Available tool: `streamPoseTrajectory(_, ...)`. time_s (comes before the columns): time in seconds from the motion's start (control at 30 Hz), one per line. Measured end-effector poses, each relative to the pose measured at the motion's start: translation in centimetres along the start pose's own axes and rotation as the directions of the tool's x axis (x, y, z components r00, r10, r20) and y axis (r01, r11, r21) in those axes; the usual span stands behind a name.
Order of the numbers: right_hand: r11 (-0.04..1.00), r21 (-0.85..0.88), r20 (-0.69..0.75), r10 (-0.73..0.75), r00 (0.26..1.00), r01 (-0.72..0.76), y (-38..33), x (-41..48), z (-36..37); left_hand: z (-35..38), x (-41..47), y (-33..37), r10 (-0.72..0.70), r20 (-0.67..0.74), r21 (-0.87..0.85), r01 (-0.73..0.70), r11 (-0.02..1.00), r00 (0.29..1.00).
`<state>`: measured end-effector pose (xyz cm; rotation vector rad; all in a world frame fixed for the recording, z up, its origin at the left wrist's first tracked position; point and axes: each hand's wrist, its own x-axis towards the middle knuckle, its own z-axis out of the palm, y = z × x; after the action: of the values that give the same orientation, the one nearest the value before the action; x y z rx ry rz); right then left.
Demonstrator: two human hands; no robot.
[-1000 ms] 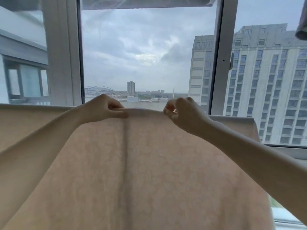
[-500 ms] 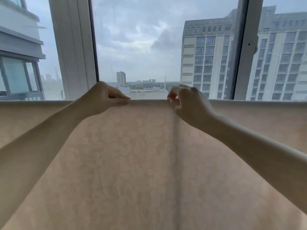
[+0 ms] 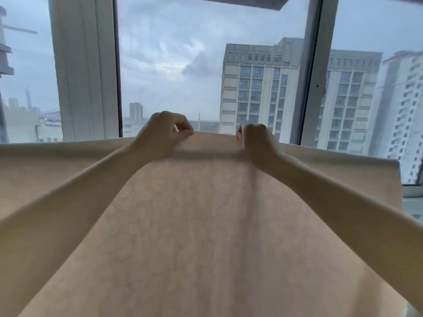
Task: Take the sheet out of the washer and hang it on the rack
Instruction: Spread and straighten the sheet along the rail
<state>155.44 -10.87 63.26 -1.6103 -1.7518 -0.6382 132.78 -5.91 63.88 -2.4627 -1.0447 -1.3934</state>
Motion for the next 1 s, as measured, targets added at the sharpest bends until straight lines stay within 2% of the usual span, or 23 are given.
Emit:
streamPoseTrajectory(0.07, 1.0, 0.023, 0.049, 0.016, 0.999, -0.017, 0.5, -0.3, 0.2, 0.6, -0.7, -0.8, 0.001, 0.03, 0.013, -0.001, 1.0, 1.0)
streamPoseTrajectory(0.17, 0.999, 0.049, -0.039, 0.012, 0.999, -0.01, 0.3, 0.4, -0.4, 0.2, -0.5, -1.1, -0.009, -0.008, -0.014, 0.009, 1.0, 1.0)
streamPoseTrajectory(0.3, 0.988, 0.152, -0.039, 0.004, 0.999, 0.002, -0.2, 0.0, -0.4, -0.8, -0.2, -0.6, 0.03, 0.059, -0.005, -0.029, 1.0, 0.998)
streamPoseTrajectory(0.43, 0.972, 0.194, -0.192, -0.093, 0.977, 0.131, 0.2, -3.3, 0.0, -0.8, -3.2, -0.7, 0.119, -0.106, -0.056, -0.125, 0.991, 0.987)
streamPoseTrajectory(0.57, 0.976, 0.146, -0.094, -0.152, 0.984, 0.164, 0.2, -4.8, 0.5, -0.2, -5.1, -1.0, 0.129, -0.038, -0.014, -0.129, 0.991, 0.991)
streamPoseTrajectory(0.7, 0.954, 0.204, -0.104, -0.204, 0.973, 0.222, -0.4, -4.7, 0.0, -1.2, -5.3, -1.4, 0.181, -0.014, -0.052, -0.182, 0.982, 0.983)
streamPoseTrajectory(0.87, 0.899, 0.158, -0.108, -0.395, 0.912, 0.408, -2.8, -4.9, 0.9, -3.4, -6.4, -3.5, 0.111, 0.001, -0.034, -0.111, 0.993, 0.994)
streamPoseTrajectory(1.0, 0.838, 0.148, -0.106, -0.515, 0.851, 0.525, -6.3, -4.1, 2.3, -6.1, -8.5, -6.4, 0.006, -0.044, -0.012, -0.007, 1.0, 0.999)
